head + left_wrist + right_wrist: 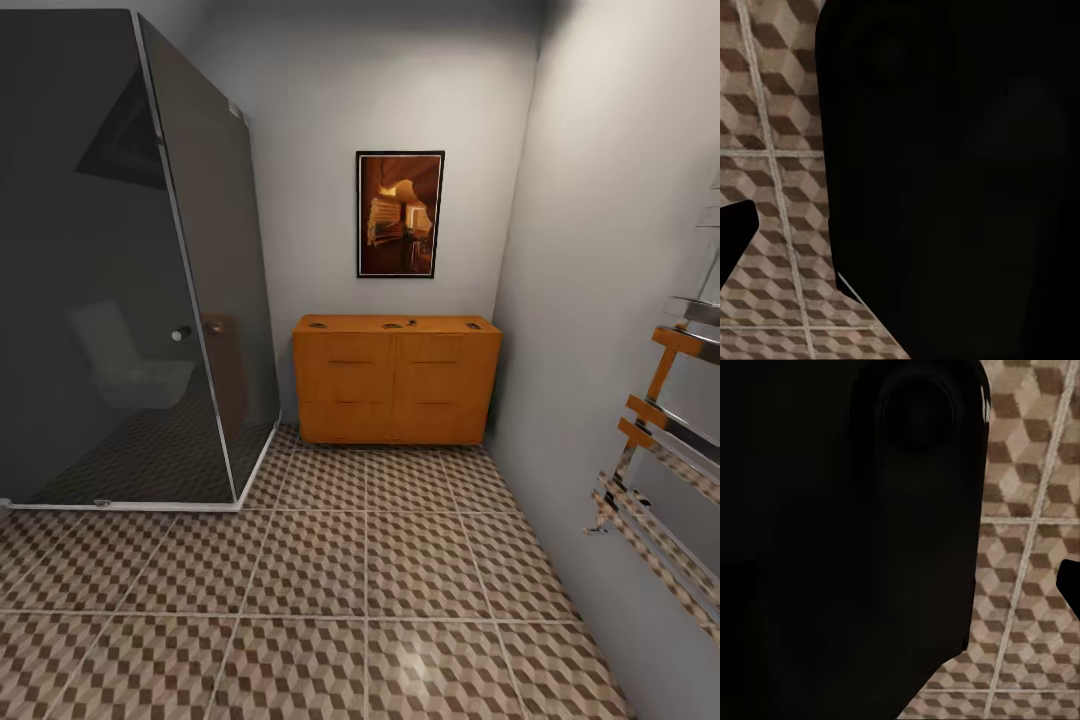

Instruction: Take the four mousetraps from the cabinet in the bathroom and place them on the bathroom floor. Make sure all four end up on the same floor surface, and ensure that at least two of them are either under or directly next to the same bathroom sink.

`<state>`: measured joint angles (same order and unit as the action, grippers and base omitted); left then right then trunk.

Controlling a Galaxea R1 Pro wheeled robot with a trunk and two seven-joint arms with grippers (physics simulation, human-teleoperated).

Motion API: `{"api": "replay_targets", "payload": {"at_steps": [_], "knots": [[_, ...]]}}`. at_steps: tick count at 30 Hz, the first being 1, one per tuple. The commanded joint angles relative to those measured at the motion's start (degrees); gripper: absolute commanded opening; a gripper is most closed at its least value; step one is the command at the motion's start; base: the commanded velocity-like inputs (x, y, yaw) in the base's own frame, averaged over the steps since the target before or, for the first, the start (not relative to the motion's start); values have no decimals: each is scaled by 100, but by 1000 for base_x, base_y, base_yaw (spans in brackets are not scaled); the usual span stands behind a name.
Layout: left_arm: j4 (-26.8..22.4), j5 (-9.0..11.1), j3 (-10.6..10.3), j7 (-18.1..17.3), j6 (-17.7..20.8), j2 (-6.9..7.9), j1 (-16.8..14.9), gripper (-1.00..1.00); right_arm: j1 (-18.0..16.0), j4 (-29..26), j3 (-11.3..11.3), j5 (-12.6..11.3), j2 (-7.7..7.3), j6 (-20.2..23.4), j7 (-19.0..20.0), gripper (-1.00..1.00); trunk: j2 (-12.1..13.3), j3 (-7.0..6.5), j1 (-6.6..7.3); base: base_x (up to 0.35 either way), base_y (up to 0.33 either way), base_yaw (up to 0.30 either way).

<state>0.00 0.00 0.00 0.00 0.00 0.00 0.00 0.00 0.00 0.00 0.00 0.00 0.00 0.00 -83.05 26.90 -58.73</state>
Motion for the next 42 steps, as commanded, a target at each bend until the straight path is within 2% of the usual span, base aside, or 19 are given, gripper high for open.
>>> {"api": "replay_targets", "payload": {"at_steps": [1, 17, 34, 42], "knots": [[-33, 33, 33, -33, -33, -17, -8, 100, -9, 0, -18, 12, 25, -33, -32, 100, -3, 3, 0, 0, 0, 0], [-173, 134, 53, -27, -104, 17, -8, 100, -9, 0, 37, 61, 9, -24, -9, 100, -3, 3, 0, 0, 0, 0], [-176, 149, 53, -26, -105, 18, -8, 100, -9, 0, 35, 63, 5, -26, -9, 100, -3, 3, 0, 2, 0, 0], [-176, 184, 53, -22, -103, 19, -8, 100, -9, 0, 38, 69, 8, -26, -7, 100, -3, 3, 0, 156, 0, 0]]}}
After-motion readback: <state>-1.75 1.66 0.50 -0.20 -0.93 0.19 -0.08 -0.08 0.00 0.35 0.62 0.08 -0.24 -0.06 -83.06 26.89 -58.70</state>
